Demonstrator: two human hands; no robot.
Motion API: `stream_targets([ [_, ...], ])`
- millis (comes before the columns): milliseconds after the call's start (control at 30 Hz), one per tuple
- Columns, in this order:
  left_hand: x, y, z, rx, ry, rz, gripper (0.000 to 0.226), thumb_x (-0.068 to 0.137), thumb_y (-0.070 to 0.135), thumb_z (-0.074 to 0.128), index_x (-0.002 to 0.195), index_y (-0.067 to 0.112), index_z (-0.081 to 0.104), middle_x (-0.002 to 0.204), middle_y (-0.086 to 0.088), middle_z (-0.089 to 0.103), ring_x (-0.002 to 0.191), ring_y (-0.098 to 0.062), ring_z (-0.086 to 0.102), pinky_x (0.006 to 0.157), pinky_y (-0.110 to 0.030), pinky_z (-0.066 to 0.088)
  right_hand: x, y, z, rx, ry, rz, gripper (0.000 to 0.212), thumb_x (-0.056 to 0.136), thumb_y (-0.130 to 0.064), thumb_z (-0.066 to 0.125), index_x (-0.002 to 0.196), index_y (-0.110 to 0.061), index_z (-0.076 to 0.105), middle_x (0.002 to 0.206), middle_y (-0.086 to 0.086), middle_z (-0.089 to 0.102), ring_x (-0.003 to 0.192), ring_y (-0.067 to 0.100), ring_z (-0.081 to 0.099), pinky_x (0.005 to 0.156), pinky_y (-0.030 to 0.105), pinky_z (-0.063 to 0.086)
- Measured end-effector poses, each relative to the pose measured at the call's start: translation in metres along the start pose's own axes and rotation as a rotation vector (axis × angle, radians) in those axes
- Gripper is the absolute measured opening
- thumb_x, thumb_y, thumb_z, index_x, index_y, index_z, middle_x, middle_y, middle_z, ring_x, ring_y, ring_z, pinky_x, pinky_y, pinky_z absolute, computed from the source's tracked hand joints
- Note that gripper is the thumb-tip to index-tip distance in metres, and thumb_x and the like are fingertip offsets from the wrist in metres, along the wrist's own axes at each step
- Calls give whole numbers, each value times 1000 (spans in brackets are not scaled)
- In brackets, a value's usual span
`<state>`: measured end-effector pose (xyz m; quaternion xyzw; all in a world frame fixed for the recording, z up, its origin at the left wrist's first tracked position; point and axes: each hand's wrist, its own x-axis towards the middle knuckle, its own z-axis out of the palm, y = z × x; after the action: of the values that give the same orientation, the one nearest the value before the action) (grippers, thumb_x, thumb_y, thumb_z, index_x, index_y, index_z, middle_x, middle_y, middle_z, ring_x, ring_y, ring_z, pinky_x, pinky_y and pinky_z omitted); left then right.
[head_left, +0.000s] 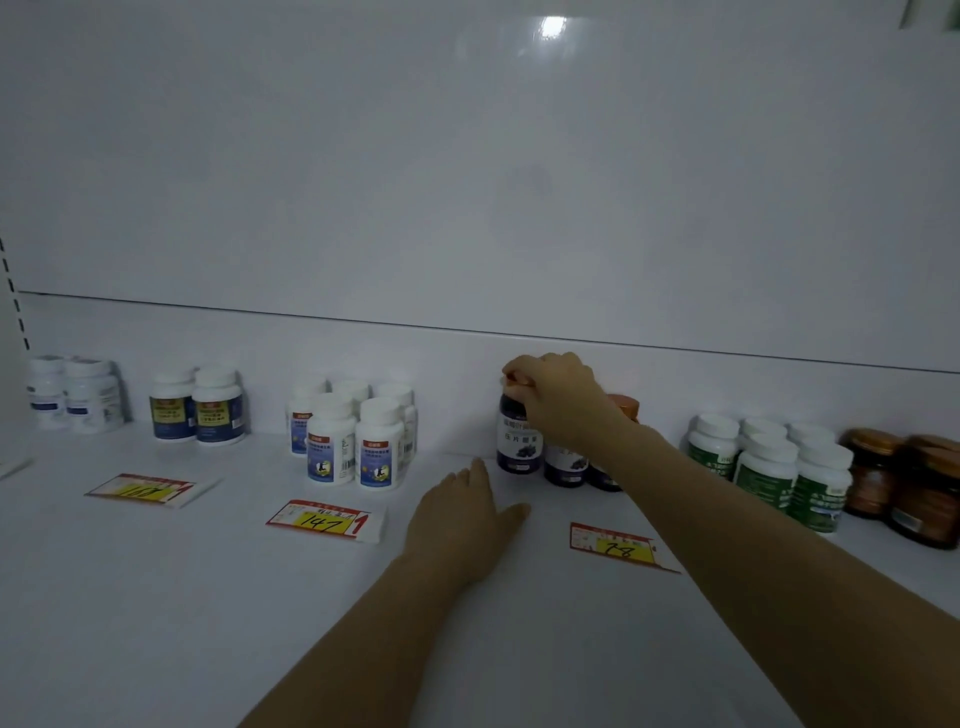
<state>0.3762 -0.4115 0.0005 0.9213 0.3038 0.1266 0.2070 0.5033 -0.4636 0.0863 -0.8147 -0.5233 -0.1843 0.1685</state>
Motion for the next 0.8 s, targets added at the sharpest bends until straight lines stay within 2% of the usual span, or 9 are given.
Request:
stream_targets([
  [67, 2, 3, -7, -297, 32, -11, 89, 88, 51, 56, 151, 14, 6, 157, -4, 20, 141, -20, 26, 111, -30, 26, -5, -2, -16, 131, 35, 23, 32, 97, -31, 47, 124, -18, 58, 112, 10, 64, 104, 27, 55, 90, 37, 45],
  [133, 4, 5, -13, -475, 79, 46, 81, 83, 39, 68, 146, 16, 23, 148, -1, 38, 130, -14, 40, 98, -22, 34, -13, -5, -31, 297, 68, 50, 31, 96, -33, 51, 122, -19, 61, 113, 5, 65, 102, 19, 58, 85, 28, 45],
  [233, 8, 6, -17, -605, 115, 92, 55, 80, 27, 73, 128, 19, 46, 126, 2, 58, 102, -6, 52, 78, -11, 39, -24, -7, -41, 503, 84, 111, 30, 92, -39, 56, 116, -23, 62, 109, 0, 67, 96, 13, 60, 77, 23, 48],
  [333, 8, 8, -19, -604, 104, 104, 41, 76, 27, 77, 109, 23, 53, 102, 8, 62, 84, -2, 55, 62, -6, 37, -30, -2, -36, 639, 124, 207, 29, 89, -46, 57, 110, -26, 63, 105, -5, 66, 94, 12, 62, 77, 26, 54],
  [400, 8, 9, -19, -615, 103, 110, 40, 71, 28, 80, 103, 22, 56, 95, 10, 63, 80, 1, 58, 60, -7, 41, -35, 4, -29, 734, 144, 241, 28, 92, -45, 51, 107, -26, 64, 103, -3, 67, 94, 16, 63, 77, 29, 56],
  [500, 6, 10, -19, -614, 89, 110, 47, 66, 34, 83, 103, 20, 59, 96, 7, 67, 84, -3, 63, 66, -10, 43, -42, 11, -16, 927, 112, 271, 30, 99, -33, 44, 119, -20, 61, 109, 5, 66, 102, 22, 63, 88, 33, 55],
  [700, 6, 11, -17, -561, 73, 116, 52, 61, 41, 85, 102, 22, 59, 92, 7, 67, 80, -1, 62, 66, -11, 45, -49, 24, -3, 1072, 119, 315, 25, 97, -31, 50, 112, -20, 67, 110, 8, 67, 102, 22, 64, 94, 41, 53],
  [800, 5, 11, -16, -563, 54, 122, 54, 61, 41, 85, 104, 20, 60, 95, 4, 69, 83, -6, 64, 73, -16, 49, -51, 25, -2, 1096, 118, 326, 25, 97, -28, 49, 112, -17, 66, 110, 10, 67, 101, 22, 65, 93, 41, 54],
])
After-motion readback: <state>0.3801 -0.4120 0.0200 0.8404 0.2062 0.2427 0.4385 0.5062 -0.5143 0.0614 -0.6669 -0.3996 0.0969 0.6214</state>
